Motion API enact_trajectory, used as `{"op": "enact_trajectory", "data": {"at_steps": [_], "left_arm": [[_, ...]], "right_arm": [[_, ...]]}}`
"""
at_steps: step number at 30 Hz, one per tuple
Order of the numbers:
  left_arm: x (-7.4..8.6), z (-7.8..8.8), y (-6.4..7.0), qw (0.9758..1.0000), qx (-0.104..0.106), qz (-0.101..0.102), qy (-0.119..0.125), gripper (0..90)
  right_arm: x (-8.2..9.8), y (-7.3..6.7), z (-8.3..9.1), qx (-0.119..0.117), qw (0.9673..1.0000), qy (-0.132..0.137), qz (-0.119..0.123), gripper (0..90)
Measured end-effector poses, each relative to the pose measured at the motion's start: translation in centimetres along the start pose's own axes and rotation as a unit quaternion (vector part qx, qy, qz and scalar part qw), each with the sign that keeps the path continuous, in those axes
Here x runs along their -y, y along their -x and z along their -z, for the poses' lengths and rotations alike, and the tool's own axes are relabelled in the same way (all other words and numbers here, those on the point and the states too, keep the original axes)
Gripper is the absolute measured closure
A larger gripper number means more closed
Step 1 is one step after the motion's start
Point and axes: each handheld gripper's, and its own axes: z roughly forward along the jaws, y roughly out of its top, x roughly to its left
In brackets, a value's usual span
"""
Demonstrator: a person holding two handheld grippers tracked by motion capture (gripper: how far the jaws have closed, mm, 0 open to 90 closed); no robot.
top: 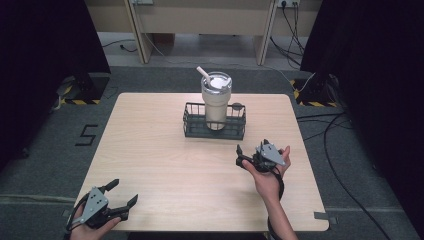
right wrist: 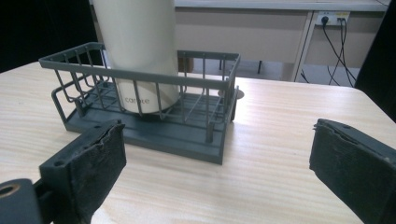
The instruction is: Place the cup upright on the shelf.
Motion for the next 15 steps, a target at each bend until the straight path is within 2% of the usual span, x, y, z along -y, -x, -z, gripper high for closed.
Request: {"op": "enact_trajectory", "data": {"at_steps": [15], "left_arm": [[0.01,-0.03,-0.04,1.0000,0.000,0.000,0.001,15.4]], "right_arm": [[1.05,-0.02,0.35,-0.001,1.0000,-0.005,-0.003,4.5]]}}
